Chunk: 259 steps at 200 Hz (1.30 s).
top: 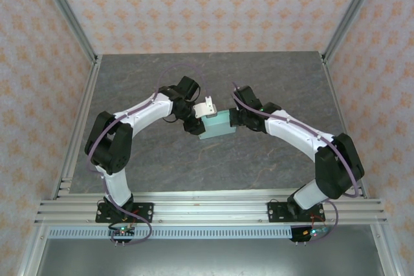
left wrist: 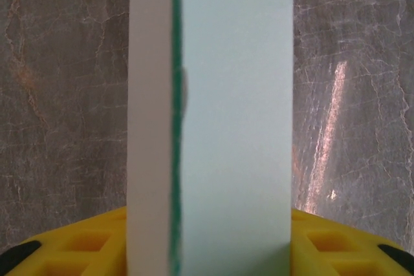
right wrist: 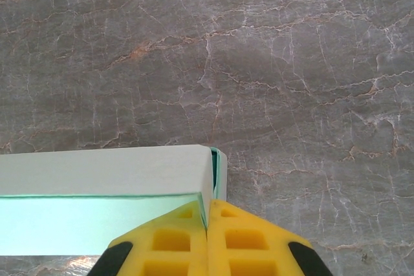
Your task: Fold the paper box
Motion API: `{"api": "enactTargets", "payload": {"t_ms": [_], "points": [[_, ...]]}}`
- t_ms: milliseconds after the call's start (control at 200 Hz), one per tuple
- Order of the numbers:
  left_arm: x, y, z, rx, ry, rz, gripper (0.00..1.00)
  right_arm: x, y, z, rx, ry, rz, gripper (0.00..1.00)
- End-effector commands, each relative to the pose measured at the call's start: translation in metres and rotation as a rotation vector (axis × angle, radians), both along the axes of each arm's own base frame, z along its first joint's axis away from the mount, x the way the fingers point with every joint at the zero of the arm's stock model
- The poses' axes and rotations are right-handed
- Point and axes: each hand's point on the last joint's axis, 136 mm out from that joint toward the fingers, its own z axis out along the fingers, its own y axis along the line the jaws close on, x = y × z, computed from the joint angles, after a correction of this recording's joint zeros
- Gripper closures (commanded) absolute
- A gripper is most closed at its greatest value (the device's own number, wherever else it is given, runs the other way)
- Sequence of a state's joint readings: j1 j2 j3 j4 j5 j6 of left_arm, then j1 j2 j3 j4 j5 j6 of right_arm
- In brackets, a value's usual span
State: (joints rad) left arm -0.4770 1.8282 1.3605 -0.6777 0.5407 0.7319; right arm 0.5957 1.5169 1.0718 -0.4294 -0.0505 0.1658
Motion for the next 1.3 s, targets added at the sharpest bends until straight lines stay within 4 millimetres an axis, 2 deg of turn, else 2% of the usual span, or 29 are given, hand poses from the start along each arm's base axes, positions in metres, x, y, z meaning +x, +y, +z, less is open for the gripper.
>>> {"api": "enactTargets", "payload": {"t_ms": [0, 150, 395, 801, 901, 1056, 1291], "points": [[0.003, 0.004, 0.014, -0.017, -0.024, 0.047, 0.47, -0.013, -0.01, -0.006, -0.044, 0.053, -0.039, 1.0], [0.004, 0.005, 0.021, -0.035, -0.043, 0.059, 0.39, -0.012, -0.009, -0.003, -0.045, 0.047, -0.041, 1.0], [0.003, 0.007, 0.029, -0.067, -0.05, 0.091, 0.32, -0.01, -0.006, 0.003, -0.051, 0.036, -0.035, 1.0], [0.005, 0.018, 0.054, -0.165, -0.097, 0.283, 0.31, -0.009, -0.003, 0.002, -0.059, 0.037, -0.04, 1.0], [0.004, 0.021, 0.059, -0.192, -0.098, 0.35, 0.32, -0.01, -0.002, 0.002, -0.066, 0.039, -0.035, 1.0], [0.011, 0.031, 0.066, -0.22, -0.108, 0.516, 0.4, -0.009, 0.0, 0.002, -0.067, 0.037, -0.034, 1.0], [0.009, 0.041, 0.058, -0.175, -0.105, 0.594, 0.59, -0.008, 0.0, 0.003, -0.067, 0.033, -0.035, 1.0]]}}
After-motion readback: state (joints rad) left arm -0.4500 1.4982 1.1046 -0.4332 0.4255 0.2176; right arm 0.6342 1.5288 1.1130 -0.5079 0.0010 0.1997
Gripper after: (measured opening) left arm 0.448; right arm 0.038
